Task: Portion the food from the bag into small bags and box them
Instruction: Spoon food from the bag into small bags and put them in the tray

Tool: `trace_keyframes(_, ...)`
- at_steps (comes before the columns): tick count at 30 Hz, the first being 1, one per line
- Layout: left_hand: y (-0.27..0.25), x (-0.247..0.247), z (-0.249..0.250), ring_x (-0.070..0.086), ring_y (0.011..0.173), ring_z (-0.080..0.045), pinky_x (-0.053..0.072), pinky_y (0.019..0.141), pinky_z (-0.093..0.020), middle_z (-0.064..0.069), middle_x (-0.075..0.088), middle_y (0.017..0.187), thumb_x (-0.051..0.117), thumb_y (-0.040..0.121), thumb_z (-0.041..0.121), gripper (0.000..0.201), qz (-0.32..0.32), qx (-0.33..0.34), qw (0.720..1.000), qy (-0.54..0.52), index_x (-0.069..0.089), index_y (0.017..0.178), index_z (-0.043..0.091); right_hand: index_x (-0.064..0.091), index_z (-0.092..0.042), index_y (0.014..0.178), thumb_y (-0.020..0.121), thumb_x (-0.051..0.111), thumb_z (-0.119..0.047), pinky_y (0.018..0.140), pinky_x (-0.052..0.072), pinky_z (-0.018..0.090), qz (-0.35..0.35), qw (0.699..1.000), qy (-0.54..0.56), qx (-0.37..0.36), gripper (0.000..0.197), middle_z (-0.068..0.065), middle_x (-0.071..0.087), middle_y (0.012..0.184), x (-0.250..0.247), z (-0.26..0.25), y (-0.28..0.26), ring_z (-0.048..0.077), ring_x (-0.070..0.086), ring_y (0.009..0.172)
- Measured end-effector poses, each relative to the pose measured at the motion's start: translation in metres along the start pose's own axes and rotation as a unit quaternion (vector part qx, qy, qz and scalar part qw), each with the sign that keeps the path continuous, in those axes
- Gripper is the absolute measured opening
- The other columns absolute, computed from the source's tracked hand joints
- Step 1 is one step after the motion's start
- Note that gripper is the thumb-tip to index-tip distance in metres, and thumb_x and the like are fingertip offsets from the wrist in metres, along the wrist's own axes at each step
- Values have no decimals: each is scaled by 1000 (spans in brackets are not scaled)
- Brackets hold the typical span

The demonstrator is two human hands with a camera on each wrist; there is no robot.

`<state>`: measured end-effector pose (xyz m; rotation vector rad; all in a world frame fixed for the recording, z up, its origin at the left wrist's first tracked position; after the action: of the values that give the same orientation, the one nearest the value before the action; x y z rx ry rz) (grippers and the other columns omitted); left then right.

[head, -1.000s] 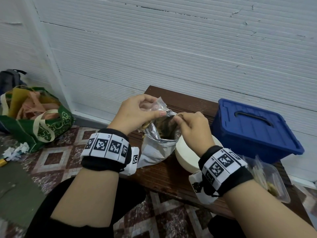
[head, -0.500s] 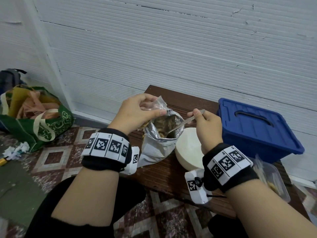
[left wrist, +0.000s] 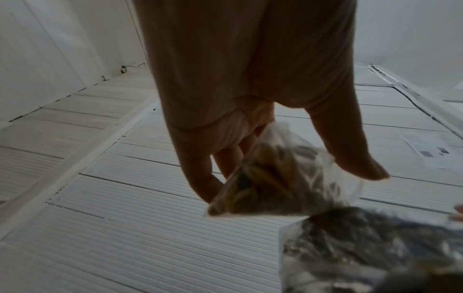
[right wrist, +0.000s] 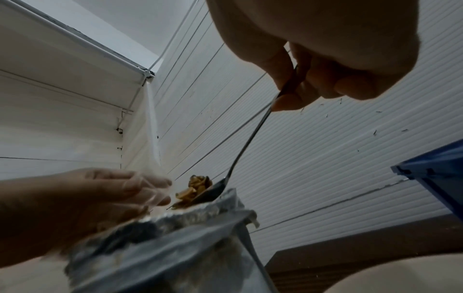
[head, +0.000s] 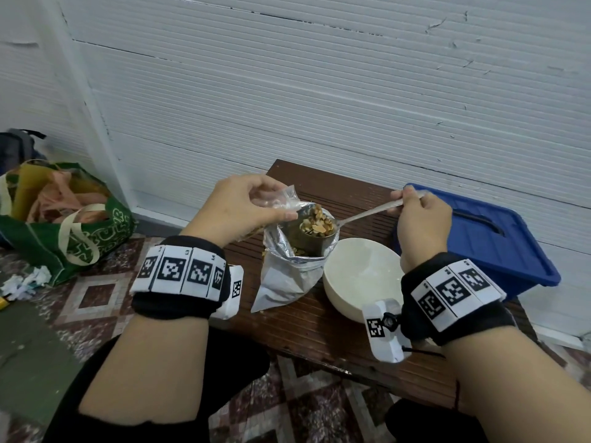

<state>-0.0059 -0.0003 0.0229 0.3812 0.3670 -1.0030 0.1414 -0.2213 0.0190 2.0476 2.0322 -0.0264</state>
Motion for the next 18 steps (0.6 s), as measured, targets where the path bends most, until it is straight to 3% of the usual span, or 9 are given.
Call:
trace_keyframes(4,-2,5,4,57,82,6,43,57,-5,19,62,94,84,66,31,41,-19,6,999,28,66,103,29,60,-26,69,100,42,-23,62,38,21,16,1000,5,-19,36,-4,60,64,-9,-16,6,5,49,61)
trace_keyframes(7,-1,10,6,59,83,5,42,58,-6,18,63,94,84,66,32,42,-28,7,999,41,67,105,27,61,-24,72,100,43,-23,61,39,18,8,1000,6,-28,34,-5,60,64,-8,-25,10,5,52,64)
trace_keyframes(9,-1,13,6,58,77,6,40,51,-6,17,63,94,84,66,33,45,-32,4,998,51,67,107,26,63,-22,74,101,42,-23,61,39,19,-6,1000,-3,-28,33,-5,59,63,-2,-27,10,5,52,63)
trace_keyframes(10,-1,14,6,57,76,7,40,52,-6,18,62,93,84,66,35,46,-32,5,998,59,67,108,26,64,-21,75,101,42,-24,61,38,19,-12,1000,-8,-28,33,-6,59,63,1,-28,9,4,52,63)
trace_keyframes(13,-1,16,7,57,90,8,42,70,-6,18,63,95,85,64,38,52,-38,8,996,79,68,111,25,64,-20,73,100,43,-23,61,38,20,-29,999,-17,-22,34,-7,58,62,12,-26,5,5,52,64)
trace_keyframes(15,0,19,6,58,93,6,45,79,-9,16,64,99,85,62,38,54,-47,2,996,81,68,112,25,64,-21,70,100,44,-22,68,46,27,-44,999,-21,-10,36,-6,58,62,19,-22,3,11,55,67)
trace_keyframes(18,1,23,6,59,90,7,45,77,-8,16,65,97,87,61,38,53,-56,1,994,91,68,110,25,65,-24,68,99,46,-23,79,52,38,-63,998,-18,9,36,-3,61,64,27,-17,0,21,62,77)
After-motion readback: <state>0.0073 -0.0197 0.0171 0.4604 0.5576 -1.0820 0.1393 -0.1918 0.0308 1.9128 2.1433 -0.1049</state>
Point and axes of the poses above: each hand's wrist, its own y-axis towards the middle knuckle, its own x-axis out of the palm, z = x × y, the point moved 7 cm from there along y, towards the middle knuckle
